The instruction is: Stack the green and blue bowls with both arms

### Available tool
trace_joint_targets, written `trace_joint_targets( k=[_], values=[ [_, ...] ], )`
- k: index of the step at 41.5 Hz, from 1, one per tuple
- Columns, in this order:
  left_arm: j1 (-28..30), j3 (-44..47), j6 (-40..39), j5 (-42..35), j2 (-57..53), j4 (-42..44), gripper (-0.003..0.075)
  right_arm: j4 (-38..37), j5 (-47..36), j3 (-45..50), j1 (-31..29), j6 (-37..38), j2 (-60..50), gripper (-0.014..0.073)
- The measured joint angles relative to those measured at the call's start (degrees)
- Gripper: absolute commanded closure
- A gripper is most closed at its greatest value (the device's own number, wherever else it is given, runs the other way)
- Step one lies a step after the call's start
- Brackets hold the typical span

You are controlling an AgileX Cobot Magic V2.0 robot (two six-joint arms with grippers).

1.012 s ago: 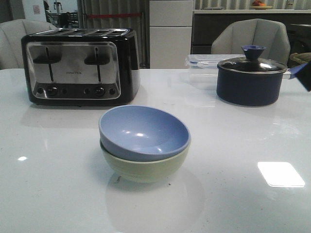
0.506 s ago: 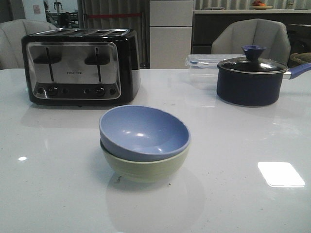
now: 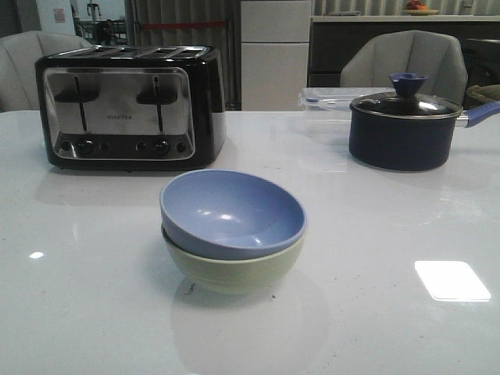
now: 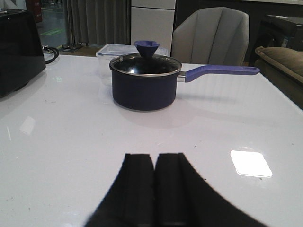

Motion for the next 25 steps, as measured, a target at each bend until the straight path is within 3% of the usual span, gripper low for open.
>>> trace_joint_targets(
  k=[25],
  values=[
    [0.0,0.0,0.0,0.0,0.0,0.0,0.0627,0.0,-6.4,0.0,0.0,0.2,0.0,0.0538]
  ],
)
